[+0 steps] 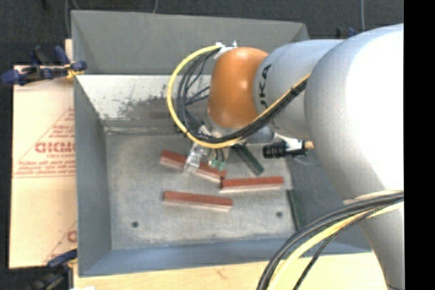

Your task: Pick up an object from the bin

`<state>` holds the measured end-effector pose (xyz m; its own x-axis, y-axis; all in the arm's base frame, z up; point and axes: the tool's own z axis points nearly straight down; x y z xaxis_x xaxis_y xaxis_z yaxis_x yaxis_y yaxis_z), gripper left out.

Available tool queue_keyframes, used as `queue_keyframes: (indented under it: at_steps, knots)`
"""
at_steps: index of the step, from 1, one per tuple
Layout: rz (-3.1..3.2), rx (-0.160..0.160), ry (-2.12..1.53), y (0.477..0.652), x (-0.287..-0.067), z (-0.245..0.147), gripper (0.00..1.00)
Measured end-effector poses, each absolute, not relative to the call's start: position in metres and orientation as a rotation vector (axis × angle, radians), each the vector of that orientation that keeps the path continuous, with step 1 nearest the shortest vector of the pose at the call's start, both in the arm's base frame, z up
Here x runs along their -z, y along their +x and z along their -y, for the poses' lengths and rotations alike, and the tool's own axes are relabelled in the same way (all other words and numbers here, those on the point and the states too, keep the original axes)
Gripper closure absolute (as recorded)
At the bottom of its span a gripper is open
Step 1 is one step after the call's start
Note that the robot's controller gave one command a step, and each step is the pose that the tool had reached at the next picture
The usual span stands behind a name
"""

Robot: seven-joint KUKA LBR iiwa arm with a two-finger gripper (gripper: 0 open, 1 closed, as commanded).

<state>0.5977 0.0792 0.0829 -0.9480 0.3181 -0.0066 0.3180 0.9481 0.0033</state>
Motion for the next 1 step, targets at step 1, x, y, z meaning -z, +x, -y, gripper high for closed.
queue_keyframes:
  at_steps: [1]
  knots:
    - [-3.092, -0.003, 0.511, 0.6111, -0.2352, -0.0686, 1.00]
